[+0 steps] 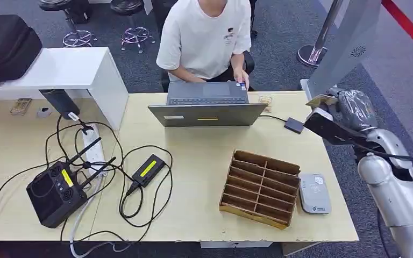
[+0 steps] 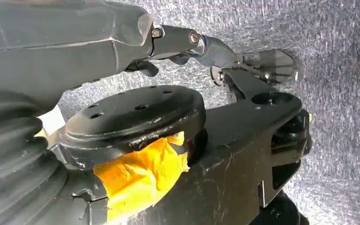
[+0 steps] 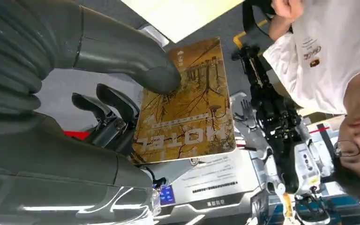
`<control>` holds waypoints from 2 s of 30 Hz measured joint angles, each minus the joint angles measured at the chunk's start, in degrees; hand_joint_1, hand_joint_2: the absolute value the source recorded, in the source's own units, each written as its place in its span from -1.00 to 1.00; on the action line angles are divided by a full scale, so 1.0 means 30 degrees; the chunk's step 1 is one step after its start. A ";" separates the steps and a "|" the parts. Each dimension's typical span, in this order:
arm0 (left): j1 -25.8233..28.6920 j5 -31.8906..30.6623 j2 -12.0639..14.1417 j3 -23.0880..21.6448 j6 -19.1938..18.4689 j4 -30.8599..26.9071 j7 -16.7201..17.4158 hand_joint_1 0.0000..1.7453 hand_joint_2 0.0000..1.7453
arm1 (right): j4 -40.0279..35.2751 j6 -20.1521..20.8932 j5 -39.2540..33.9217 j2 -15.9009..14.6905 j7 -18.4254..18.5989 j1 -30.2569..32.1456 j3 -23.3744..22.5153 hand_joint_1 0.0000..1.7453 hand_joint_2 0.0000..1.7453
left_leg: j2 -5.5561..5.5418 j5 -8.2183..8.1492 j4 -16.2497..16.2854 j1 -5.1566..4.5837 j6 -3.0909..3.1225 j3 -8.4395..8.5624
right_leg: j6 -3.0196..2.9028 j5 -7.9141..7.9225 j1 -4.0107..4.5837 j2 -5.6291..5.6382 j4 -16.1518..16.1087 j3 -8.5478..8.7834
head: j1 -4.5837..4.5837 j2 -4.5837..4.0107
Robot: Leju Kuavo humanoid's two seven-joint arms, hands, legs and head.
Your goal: Pass the card to the sensor for recognition and then transmit it.
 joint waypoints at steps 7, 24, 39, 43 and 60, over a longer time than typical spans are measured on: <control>-0.0001 -0.0015 -0.0007 0.0051 0.0138 0.0000 0.0022 -1.00 1.00 | -0.1020 0.0007 0.0437 -0.0073 -0.0591 0.2124 -0.1333 1.00 1.00 | 0.0003 -0.0001 -0.0002 0.0001 0.0000 -0.0001 | 0.0000 -0.0001 0.0005 0.0002 -0.0001 -0.0001 | 0.0007 0.0000; -0.0021 -0.0196 -0.0007 0.0175 0.0393 0.0000 0.0057 -1.00 1.00 | -0.2972 -0.0576 0.2062 0.0212 -0.1356 0.6460 -0.2017 1.00 1.00 | -0.0005 -0.0003 -0.0004 0.0002 0.0002 -0.0012 | 0.0003 -0.0004 0.0007 -0.0004 -0.0003 -0.0002 | 0.0000 0.0000; -0.0053 -0.0473 -0.0007 0.0175 0.0459 0.0000 0.0291 -1.00 1.00 | -0.3621 -0.0707 0.3081 0.0794 -0.1516 0.9134 -0.2010 1.00 1.00 | 0.0002 -0.0007 -0.0006 0.0003 0.0006 -0.0014 | 0.0002 -0.0010 0.0007 -0.0001 -0.0005 -0.0004 | 0.0007 0.0000; -0.0057 -0.0495 -0.0007 0.0175 0.0459 0.0000 0.0313 -1.00 1.00 | -0.3606 -0.0736 0.3096 0.0860 -0.1509 0.9517 -0.2054 1.00 1.00 | -0.0003 -0.0007 -0.0006 0.0002 0.0006 -0.0015 | 0.0001 -0.0010 0.0007 -0.0004 -0.0006 -0.0006 | 0.0007 0.0000; -0.0084 -0.0765 -0.0014 0.0175 0.0692 0.0000 0.0481 -1.00 1.00 | -0.4638 -0.5236 0.2550 0.2243 -0.3082 1.0437 -0.3452 1.00 1.00 | 0.0013 -0.0008 -0.0007 0.0002 0.0007 -0.0016 | 0.0001 -0.0010 0.0016 0.0006 -0.0004 -0.0012 | 0.0000 0.0000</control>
